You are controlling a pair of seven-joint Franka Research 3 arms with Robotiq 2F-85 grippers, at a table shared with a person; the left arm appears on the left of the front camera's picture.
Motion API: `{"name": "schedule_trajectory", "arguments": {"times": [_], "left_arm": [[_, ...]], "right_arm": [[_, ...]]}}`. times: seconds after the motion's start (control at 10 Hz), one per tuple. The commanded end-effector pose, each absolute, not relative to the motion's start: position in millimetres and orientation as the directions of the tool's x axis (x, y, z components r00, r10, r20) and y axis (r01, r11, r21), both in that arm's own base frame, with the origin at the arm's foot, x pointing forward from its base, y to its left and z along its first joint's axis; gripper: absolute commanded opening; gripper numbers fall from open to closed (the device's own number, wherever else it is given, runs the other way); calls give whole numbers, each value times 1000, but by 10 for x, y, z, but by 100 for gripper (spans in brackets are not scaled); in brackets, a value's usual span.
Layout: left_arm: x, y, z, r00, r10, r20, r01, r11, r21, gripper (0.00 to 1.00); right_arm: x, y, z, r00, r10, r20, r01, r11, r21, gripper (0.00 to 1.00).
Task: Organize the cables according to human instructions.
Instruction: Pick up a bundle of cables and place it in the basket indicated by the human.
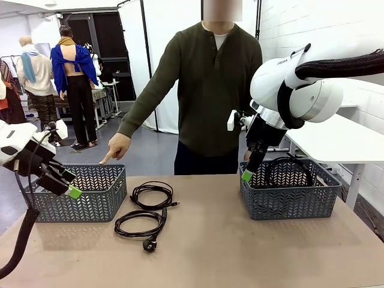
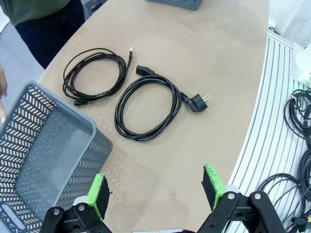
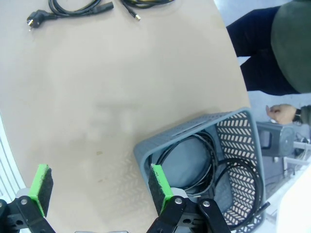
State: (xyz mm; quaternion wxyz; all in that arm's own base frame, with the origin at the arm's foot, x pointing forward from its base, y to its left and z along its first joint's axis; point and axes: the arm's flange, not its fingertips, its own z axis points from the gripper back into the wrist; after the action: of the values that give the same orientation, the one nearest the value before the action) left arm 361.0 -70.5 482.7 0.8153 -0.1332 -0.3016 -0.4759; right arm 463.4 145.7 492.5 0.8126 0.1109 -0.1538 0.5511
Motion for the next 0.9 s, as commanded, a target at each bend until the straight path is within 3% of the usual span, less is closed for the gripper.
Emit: {"name": "schedule_trajectory", "arguments": {"times": [0.0, 0.8], "left_arm": [[3633, -807, 4841, 400, -704, 587, 849, 526, 51, 100], [4235, -2058, 4785, 563, -775, 287, 819, 570, -65, 100]], "right_arm": [[4628, 1445, 4928, 351, 859, 373, -927, 375, 11, 100], [4628, 1445, 4928, 351, 859, 373, -927, 375, 11, 100]]}}
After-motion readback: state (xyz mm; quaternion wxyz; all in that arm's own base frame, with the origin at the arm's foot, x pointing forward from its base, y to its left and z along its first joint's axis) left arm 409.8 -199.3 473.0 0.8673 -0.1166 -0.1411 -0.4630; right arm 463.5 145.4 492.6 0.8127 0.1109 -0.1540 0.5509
